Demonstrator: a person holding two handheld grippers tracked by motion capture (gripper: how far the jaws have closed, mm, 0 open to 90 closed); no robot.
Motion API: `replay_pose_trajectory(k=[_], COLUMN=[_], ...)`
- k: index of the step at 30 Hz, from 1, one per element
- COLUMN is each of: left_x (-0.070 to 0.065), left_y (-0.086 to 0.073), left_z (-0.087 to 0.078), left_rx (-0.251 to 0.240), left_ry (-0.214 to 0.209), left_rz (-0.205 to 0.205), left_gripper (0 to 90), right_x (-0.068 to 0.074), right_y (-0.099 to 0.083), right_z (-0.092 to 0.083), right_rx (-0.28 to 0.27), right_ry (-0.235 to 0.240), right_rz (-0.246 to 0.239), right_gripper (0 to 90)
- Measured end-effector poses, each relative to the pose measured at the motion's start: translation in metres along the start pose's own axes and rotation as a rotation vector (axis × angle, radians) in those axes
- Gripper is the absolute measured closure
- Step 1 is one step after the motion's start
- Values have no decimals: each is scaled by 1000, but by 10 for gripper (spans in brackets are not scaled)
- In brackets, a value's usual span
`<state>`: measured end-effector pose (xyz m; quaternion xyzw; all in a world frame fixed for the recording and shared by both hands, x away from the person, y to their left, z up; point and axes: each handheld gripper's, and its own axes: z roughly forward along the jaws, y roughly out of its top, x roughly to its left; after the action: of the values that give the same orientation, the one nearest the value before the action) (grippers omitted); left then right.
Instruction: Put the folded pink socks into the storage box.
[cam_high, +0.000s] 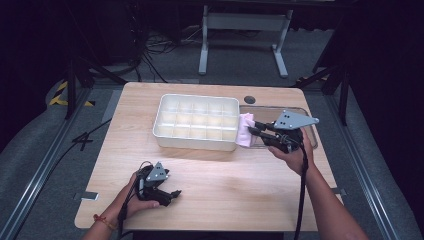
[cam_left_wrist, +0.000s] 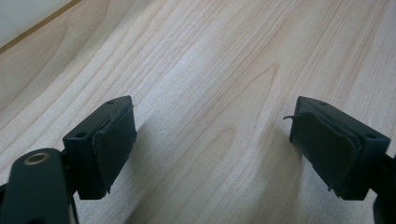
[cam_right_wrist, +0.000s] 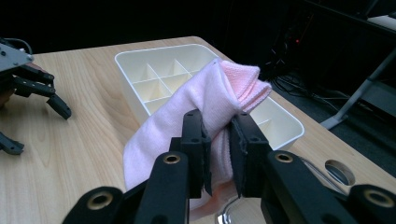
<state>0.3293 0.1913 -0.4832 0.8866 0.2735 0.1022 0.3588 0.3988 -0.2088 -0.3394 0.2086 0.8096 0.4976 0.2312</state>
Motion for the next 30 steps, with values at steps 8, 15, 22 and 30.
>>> replay_pose_trajectory(k=[8,15,22,30], left_x=[0,0,0,0], left_y=[0,0,0,0], left_z=[0,0,0,0], left_rx=[-1,-3,-3,-3], left_ry=[1,1,0,1], left_rz=[-1,-4,-5,-3], left_gripper=[148,148,148,148], right_x=[-8,-13,-15,-17], right_y=[8,10,13,12], right_z=[4,9,18,35], right_rx=[0,8,16,47], right_ry=[-20,-23,-30,-33], right_rz=[-6,0,-2,-8], right_gripper=[769,769,768,767])
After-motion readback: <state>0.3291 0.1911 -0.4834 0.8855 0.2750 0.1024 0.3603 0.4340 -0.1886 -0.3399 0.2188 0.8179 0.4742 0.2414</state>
